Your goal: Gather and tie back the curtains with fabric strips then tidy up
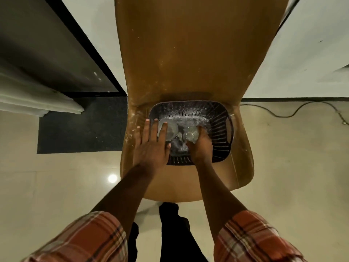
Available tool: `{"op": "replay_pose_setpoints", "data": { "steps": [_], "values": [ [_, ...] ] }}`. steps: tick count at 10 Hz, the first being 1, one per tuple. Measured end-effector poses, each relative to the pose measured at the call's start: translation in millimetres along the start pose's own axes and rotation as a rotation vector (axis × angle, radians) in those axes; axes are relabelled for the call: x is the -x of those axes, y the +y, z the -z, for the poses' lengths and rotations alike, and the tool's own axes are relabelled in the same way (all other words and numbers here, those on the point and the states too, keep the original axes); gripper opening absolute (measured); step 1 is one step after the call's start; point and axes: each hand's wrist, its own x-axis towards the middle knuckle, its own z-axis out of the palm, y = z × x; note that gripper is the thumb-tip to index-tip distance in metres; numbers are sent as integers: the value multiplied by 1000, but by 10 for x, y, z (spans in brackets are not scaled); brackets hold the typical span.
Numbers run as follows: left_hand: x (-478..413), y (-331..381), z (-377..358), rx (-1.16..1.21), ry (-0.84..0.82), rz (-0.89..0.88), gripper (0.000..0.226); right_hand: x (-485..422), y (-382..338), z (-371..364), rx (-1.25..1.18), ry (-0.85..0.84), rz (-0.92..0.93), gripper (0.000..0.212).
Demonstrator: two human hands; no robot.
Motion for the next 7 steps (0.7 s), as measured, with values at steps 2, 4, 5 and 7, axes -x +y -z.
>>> {"op": "replay_pose_setpoints", "data": {
  "steps": [2, 4, 5, 7],
  "values": [
    [-122, -56, -104, 12, 55, 18, 66, -271, 49, -77, 44, -67, -11, 59],
    [-115, -146, -218, 53, 77, 75, 68, -376, 29, -102, 50, -130, -70, 58],
    [-77, -222, -273, 69, 84, 97, 65, -375, 19, -117, 9, -154, -123, 58],
    [47, -287, -351, 111, 94, 111, 67, -375, 101, -162, -32, -150, -107, 80]
  ]
}}
